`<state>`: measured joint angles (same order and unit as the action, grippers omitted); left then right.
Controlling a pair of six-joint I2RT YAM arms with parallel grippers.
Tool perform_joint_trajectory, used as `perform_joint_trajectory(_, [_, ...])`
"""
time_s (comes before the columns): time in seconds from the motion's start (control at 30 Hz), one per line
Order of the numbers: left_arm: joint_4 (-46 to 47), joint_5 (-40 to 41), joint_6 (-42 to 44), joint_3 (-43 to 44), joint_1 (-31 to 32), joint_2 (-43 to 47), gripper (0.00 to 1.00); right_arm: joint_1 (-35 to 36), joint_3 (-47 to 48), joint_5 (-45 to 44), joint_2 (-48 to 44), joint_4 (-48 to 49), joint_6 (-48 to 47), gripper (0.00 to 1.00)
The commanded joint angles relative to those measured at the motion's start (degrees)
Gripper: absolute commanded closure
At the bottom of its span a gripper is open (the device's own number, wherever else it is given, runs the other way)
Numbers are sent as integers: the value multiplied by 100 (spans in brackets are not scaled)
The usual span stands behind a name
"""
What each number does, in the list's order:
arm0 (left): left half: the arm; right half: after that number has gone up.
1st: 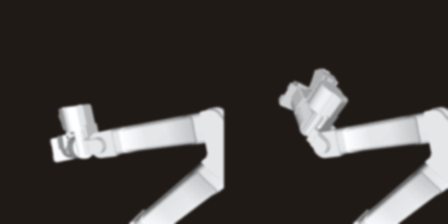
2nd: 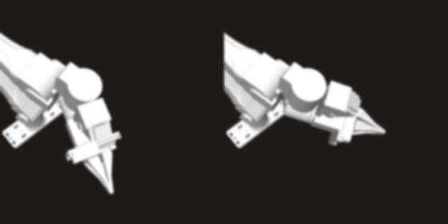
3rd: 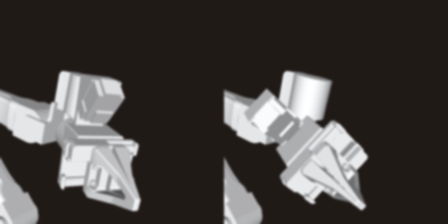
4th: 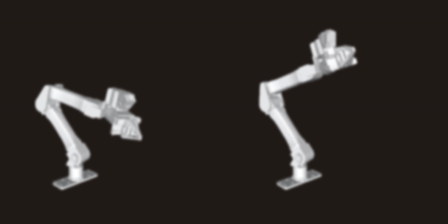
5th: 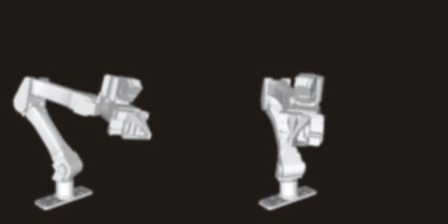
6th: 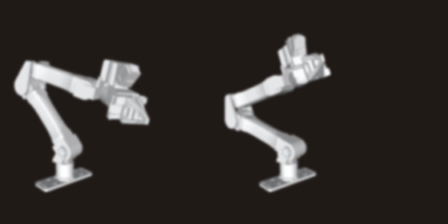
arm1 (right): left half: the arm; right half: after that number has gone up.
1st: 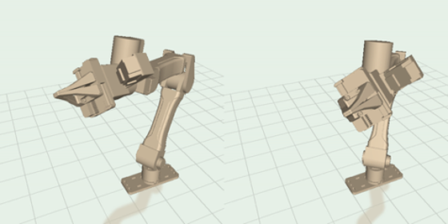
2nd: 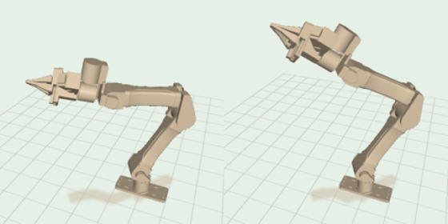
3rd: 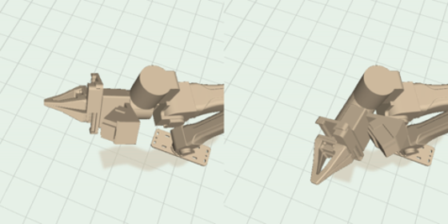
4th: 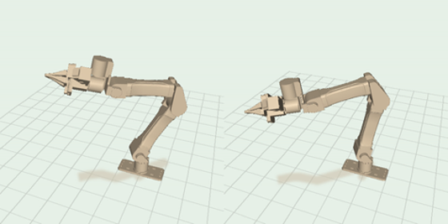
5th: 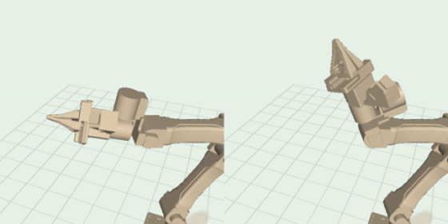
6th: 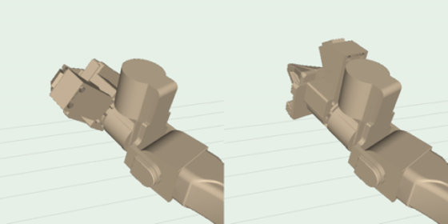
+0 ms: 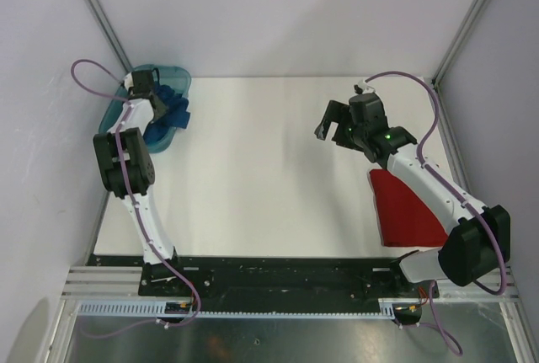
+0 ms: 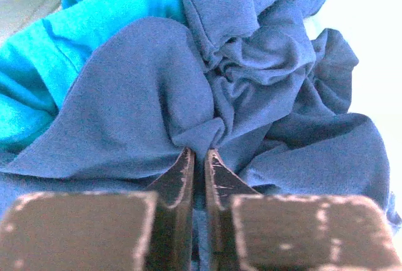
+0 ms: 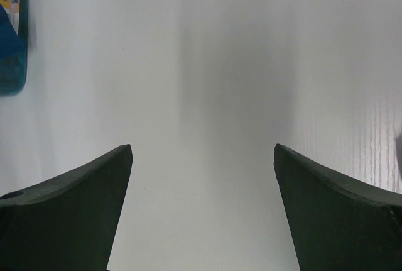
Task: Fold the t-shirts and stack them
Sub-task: Grab crumpled tshirt from bin with the left arm
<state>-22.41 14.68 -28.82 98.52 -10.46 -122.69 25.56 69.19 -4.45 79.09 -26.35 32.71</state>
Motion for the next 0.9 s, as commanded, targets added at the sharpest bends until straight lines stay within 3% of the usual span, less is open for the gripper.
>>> perform_joint_trajectory(0.0, [112,19,-3,313,-14,336,97,19,2,91,-35,223,-76,1])
perform_joint_trajectory(0.6, [962,-1288,201,-389,542,3184,100,45,-2,106,-399,382,61,1])
perform_joint_trajectory(0.73, [1039,-1571,350,-313,908,3812,100,26,1,-33,-562,388,20,1])
perform_joint_trajectory(0.87, [1054,-1748,509,-341,1696,4360,100,-56,-2,-232,-695,333,-18,1])
